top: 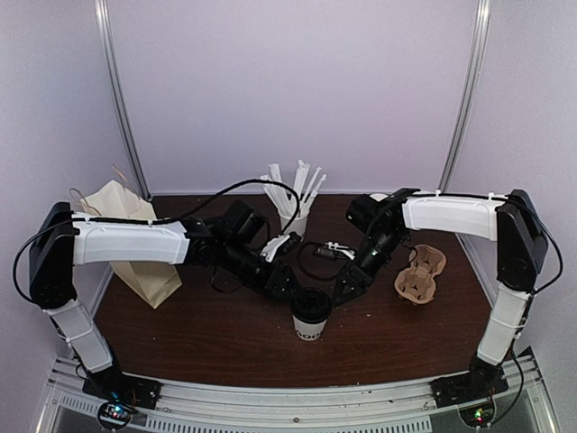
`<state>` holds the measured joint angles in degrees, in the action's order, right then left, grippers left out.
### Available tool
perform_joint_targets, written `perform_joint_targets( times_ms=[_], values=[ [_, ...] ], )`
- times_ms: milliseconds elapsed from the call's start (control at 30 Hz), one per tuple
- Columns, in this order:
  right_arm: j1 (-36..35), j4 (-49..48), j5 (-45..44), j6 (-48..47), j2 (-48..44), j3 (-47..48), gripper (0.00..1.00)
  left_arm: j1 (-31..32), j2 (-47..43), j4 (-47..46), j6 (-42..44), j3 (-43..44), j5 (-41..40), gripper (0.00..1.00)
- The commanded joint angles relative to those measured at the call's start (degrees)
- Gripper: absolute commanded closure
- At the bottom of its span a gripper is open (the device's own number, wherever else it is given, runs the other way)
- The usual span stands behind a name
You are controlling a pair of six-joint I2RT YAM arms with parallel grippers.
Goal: Pack the takeout coffee
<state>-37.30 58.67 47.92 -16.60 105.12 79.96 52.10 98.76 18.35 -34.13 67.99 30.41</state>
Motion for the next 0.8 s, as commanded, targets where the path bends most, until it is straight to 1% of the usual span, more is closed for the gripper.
perform_joint_targets(
  times_ms=[0, 100, 200, 400, 467, 767],
  values=[
    [-1.09, 0.12, 5.6, -1.73, -3.46, -2.73, 0.4, -0.64, -2.77, 0.09, -0.5, 1.88, -2.78, 0.53],
    [-1.99, -0.94, 6.56, -1.35, -4.51, -4.4, 0.39, -1.32, -2.57, -0.72, -2.47, 1.5, -3.48, 0.54],
    [-2.48, -1.49, 6.9, -0.69, -4.24, -5.07, 0.39, -2.02, -1.6, -0.68, -3.97, 1.52, -3.76, 0.57],
    [-2.53, -1.84, 8.75, 0.16, -1.83, -4.2, 0.48, -2.58, -0.59, -0.36, -5.15, 1.37, -4.16, 0.66],
    [-2.64, -1.86, 9.28, 0.31, -1.16, -3.87, 0.49, -2.61, -0.44, 0.18, -5.24, 1.43, -4.25, 0.67],
    [-2.59, -2.25, 9.42, 1.28, 0.9, -3.12, 0.5, -2.7, 0.65, 0.62, -5.7, 0.71, -3.14, 0.7]
  ],
)
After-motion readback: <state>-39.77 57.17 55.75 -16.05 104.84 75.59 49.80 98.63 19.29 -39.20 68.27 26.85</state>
